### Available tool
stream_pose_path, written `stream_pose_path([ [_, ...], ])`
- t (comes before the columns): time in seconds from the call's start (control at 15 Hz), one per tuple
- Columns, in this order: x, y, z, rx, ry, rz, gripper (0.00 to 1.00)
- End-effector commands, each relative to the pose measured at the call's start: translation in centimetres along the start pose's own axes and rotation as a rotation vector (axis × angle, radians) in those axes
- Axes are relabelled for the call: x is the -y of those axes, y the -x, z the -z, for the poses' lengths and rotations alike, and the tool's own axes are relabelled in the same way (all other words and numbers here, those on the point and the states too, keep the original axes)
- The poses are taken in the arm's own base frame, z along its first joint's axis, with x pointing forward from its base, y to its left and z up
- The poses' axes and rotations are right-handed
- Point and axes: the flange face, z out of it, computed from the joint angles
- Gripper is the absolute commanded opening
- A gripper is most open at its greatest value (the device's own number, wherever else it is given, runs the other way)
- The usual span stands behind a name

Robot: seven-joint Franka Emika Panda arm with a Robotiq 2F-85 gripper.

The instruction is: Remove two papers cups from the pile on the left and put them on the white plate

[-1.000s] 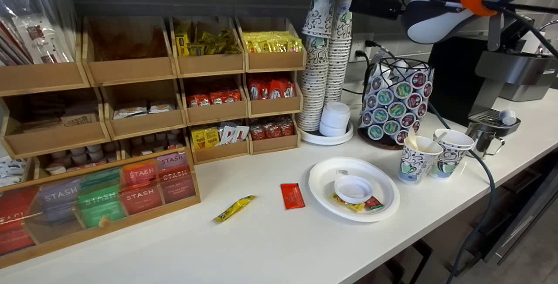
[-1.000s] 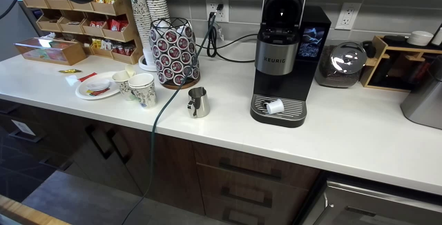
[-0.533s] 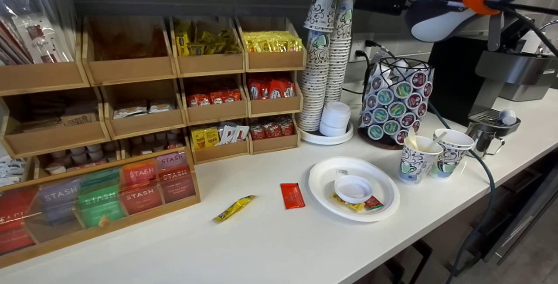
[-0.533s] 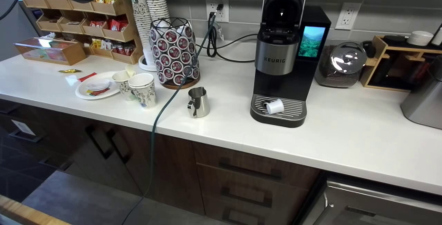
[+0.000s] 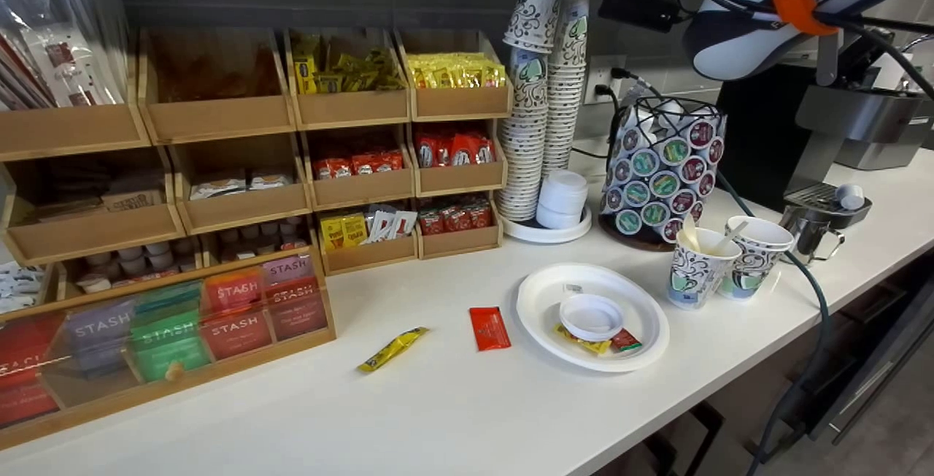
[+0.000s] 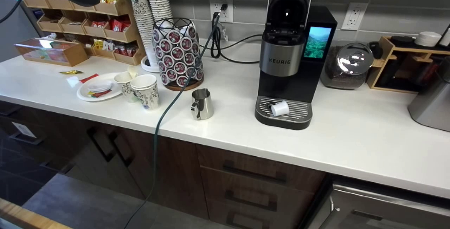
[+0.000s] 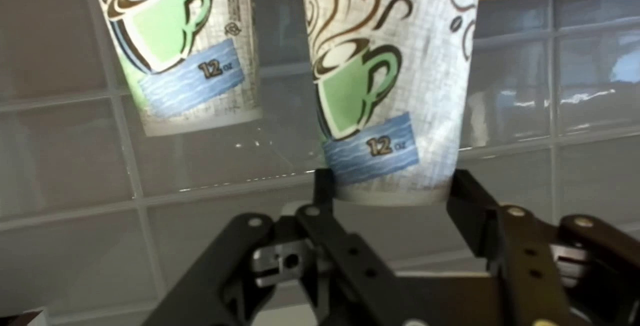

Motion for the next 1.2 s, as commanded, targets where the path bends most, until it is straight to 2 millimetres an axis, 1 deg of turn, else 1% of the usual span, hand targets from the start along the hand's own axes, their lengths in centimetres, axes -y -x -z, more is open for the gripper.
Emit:
stream_pose_path([
  [0.0,-2.2,-0.4,2.0,-0.052,-0.053,-0.063,0.35],
  [0.13,-3.6,-0.7,3.2,-0.088,-0.075,-0.087,0.35],
  [0.2,-3.2,-1.5,4.0,-0.11,-0.087,-0.082,0.35],
  [0.4,-4.8,-1.6,5.2,-0.17,-0.087,-0.132,0.35],
  [0.53,-5.1,-1.9,6.0,-0.196,-0.103,-0.171,0.35],
  [0.6,-5.9,-1.2,6.2,-0.189,-0.122,-0.202,0.35],
  [0.67,-6.0,-1.1,6.6,-0.181,-0.135,-0.209,0.35],
  [0.87,-6.8,0.2,8.1,-0.132,-0.216,-0.196,0.35],
  [1.0,-7.2,0.6,9.3,-0.113,-0.269,-0.199,0.35],
  [1.07,-6.9,0.4,10.0,-0.126,-0.301,-0.182,0.35],
  [1.13,-7.1,0.7,10.3,-0.113,-0.32,-0.184,0.35],
])
